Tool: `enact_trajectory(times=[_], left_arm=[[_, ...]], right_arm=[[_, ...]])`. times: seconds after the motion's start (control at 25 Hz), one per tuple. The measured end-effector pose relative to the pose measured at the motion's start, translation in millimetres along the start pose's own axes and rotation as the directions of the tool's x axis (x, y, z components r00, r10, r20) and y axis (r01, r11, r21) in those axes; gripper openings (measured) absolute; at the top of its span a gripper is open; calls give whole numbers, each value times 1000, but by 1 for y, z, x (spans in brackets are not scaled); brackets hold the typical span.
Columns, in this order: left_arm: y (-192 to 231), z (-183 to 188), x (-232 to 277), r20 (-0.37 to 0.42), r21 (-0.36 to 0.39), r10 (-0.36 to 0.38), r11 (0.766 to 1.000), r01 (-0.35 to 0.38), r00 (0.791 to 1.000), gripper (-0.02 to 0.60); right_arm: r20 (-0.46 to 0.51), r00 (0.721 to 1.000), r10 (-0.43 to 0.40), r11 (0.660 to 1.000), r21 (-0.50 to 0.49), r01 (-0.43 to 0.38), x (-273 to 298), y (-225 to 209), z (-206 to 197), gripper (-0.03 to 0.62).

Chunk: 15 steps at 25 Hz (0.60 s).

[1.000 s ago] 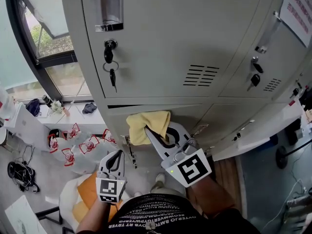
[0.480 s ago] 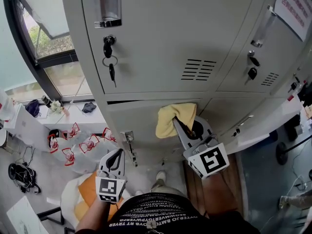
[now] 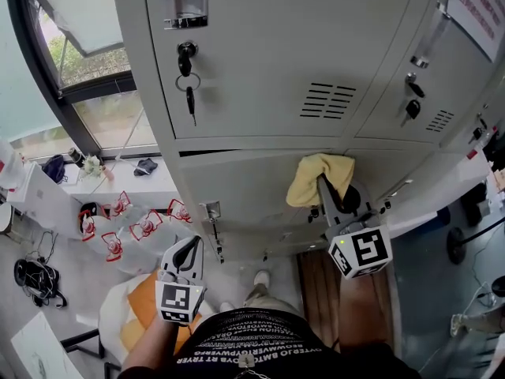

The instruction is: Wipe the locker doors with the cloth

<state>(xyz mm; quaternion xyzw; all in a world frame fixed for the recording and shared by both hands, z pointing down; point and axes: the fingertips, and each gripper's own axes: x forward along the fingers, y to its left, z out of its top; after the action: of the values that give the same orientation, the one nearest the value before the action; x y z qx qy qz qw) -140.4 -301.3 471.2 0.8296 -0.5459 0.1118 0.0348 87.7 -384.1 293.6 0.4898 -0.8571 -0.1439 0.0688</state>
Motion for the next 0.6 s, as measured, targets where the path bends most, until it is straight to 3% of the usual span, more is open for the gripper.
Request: enact_trajectory(times=[0.36,0.6], left_arm=[[3,-2,-11,-1,2,3,1000,-3,1000,6],[-1,-1,-19,5,-11,-8,1000,8,1000,6]], right_arm=[[70,987,147,987,54,-151,-13,64,18,37],[56,962,266,961,58,-269,2,122,14,37]])
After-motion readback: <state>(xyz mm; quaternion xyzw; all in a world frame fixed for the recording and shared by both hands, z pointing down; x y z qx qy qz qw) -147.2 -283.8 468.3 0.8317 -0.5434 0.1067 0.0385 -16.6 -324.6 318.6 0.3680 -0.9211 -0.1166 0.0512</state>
